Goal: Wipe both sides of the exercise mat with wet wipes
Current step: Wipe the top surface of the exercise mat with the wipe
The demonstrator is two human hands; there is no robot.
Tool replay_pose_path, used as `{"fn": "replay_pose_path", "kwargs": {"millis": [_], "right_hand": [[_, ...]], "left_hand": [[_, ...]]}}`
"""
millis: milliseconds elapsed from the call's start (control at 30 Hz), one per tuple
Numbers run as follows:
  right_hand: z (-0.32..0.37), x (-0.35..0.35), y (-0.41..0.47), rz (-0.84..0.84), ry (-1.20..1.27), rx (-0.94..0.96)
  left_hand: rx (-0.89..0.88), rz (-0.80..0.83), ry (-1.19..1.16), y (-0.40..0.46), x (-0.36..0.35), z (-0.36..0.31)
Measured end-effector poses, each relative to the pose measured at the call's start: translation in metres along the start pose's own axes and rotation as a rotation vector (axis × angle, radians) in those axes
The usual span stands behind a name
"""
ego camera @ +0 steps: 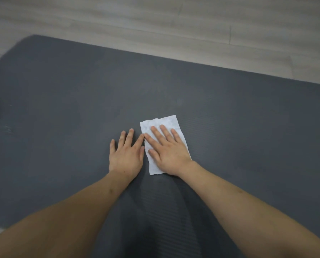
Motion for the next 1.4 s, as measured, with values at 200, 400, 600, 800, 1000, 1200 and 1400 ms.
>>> {"fn": "replay_pose_path", "kwargs": {"millis": [200,400,600,800,1000,1200,1400], "right_hand": [[-0.073,0.012,-0.053,-0.018,0.0,-0.167],[-0.197,0.035,-0.156,-0.05,-0.008,-0.471],[-0.279,0.052,-0.27,-0.072,-0.013,-0.77],[-0.301,0.054,-0.355,-0.091,-0.003,-1.029],[-0.287,0.051,-0.383,-0.048,0.011,-1.111],[-0.228,0.042,-0.31,-0.033,-0.023,-0.903],[-0.168,0.033,-0.211,-0.01,-0.022,-0.712]], "left_hand": [[-0.113,-0.015,0.001,0.002,-0.004,-0.059],[-0.306,-0.058,-0.024,0.006,-0.006,-0.156],[-0.452,-0.022,-0.051,-0.008,-0.012,-0.251],[-0.574,0.006,-0.045,-0.031,-0.023,-0.309],[-0.53,-0.002,-0.065,-0.036,-0.018,-0.281],[-0.412,-0.001,-0.035,-0.022,-0.016,-0.199],[-0.262,0.007,-0.046,-0.018,-0.013,-0.117]]}}
Point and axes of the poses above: each hand's wrist, its own y-axis towards the middle knuckle, its own x-axis out of the back of the hand, z = x × y, the point moved 6 cm from there along y, towards the middle knuckle, and after that the axes turned 8 degrees about -z, right-handed, at the moved point
